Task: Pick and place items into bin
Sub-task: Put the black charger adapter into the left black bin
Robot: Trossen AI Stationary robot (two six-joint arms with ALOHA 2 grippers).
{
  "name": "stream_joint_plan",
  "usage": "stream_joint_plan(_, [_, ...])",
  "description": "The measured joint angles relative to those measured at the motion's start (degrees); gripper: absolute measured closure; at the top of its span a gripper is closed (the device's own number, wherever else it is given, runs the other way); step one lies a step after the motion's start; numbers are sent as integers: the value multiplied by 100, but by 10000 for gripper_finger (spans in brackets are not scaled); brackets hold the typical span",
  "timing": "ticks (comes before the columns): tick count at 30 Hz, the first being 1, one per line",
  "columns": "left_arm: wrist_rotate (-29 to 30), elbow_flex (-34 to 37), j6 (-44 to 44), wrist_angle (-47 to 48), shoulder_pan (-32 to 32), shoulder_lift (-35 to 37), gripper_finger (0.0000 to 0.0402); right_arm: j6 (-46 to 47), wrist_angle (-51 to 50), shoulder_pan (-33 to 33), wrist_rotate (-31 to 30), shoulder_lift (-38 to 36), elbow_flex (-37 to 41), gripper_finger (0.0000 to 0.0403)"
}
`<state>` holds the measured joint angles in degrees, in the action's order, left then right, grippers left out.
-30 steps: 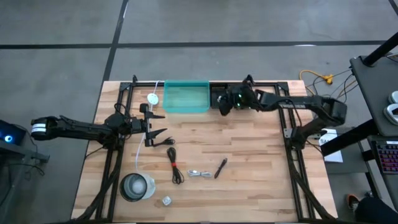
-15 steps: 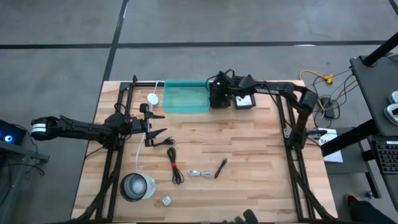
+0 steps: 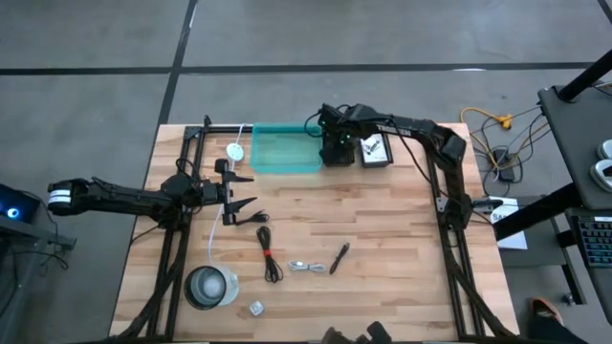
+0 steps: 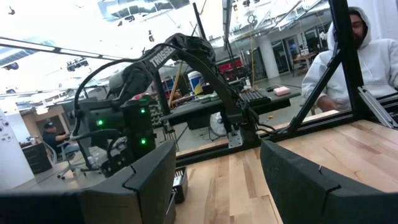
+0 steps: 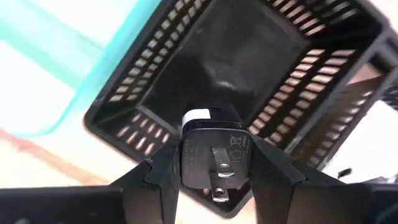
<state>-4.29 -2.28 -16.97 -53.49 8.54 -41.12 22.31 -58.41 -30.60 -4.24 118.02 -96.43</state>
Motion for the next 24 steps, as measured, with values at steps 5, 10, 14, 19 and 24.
stream_joint_plan(5, [-2, 0, 0, 2, 1, -1, 183, 4, -320, 0, 37, 111, -230, 266])
stream_joint_plan(10, [-2, 0, 0, 0, 2, 0, 183, 17, -427, -12, -27, 72, -237, 266])
stream_joint_plan(14, [-1, 0, 0, 2, 0, 0, 183, 11, -422, -6, -21, 56, -237, 266])
stream_joint_plan(19, [0, 0, 0, 4, 2, 0, 183, -124, -421, -25, -28, 65, -235, 255])
stream_joint_plan(24, [-2, 0, -1, 2, 1, -1, 183, -291, -417, -16, -29, 65, -235, 208])
